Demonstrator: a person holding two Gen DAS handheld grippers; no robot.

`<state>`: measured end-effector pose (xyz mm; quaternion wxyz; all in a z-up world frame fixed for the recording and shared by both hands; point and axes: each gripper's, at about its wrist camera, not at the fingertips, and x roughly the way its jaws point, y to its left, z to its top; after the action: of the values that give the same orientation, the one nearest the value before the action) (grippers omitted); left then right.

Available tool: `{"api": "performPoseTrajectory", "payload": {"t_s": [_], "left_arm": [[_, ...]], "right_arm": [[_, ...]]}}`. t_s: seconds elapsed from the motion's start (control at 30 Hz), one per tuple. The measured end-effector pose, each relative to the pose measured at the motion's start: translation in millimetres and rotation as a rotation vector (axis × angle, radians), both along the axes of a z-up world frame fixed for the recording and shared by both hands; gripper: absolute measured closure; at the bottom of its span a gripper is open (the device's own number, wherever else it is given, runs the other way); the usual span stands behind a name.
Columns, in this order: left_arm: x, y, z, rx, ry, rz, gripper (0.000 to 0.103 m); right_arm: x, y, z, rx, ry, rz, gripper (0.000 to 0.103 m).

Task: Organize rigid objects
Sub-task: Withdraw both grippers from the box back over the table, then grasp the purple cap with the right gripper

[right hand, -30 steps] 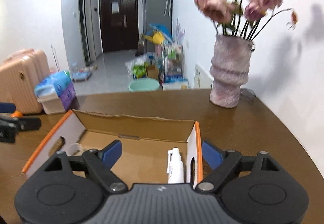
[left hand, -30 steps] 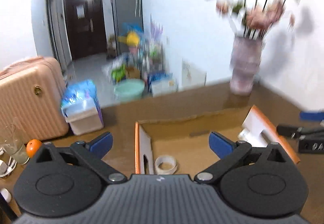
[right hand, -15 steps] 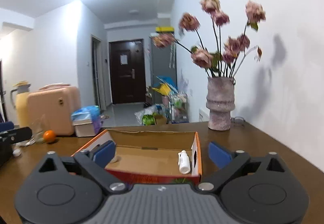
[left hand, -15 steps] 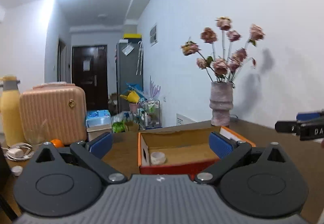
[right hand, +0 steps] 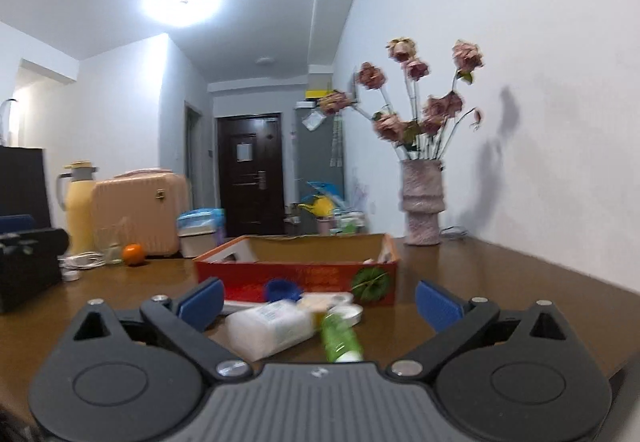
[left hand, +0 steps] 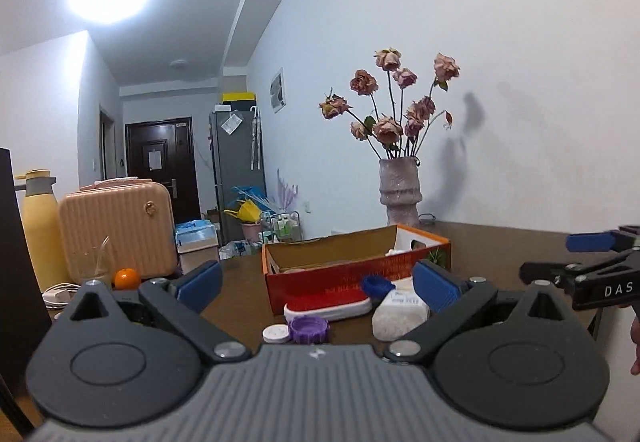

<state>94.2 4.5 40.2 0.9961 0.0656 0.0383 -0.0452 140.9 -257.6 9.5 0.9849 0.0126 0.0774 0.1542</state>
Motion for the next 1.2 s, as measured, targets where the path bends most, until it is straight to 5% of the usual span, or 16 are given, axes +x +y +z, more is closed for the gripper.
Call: {"api": "performPoseTrajectory", "payload": {"t_s": [0.23,0.43,0.6,0.7,0.9,1.07,1.2], "left_arm": [[34.6,-1.9,-12.8,0.042,0.109,0.041,0.000],[82.6,12.2,-22.3,0.004,0.230,0.078,0.000],[124.2,27.7,-32.9,-0.039,0.332,0.095,0.001],[146.0,42.1,-36.7,-0.055,0.382,0.105,0.012],[172.8,86.7,-43.3,-0.009,0.445,0.095,0.012],[196.3,126.6,-44.3,-0.073,0.528,-0.076,0.012],[219.6,139.5,-47.0,-0.065,0.564,-0.087,0.016]], "right_arm": [[11.4,14.0,-7.8,-0.052,0.034,0.018,0.003],[41.3,18.4,-17.5,-0.069,0.127,0.042,0.015],[72.9,25.8,-12.1,-0.059,0.210,0.114,0.043],[91.9,44.2,-11.9,-0.054,0.241,0.191,0.043],[121.9,108.1,-12.3,-0.132,0.249,0.280,0.042],[156.0,160.5,-15.8,-0.174,0.286,0.285,0.034],[187.5,186.3,-25.3,-0.177,0.384,0.264,0.034]]}}
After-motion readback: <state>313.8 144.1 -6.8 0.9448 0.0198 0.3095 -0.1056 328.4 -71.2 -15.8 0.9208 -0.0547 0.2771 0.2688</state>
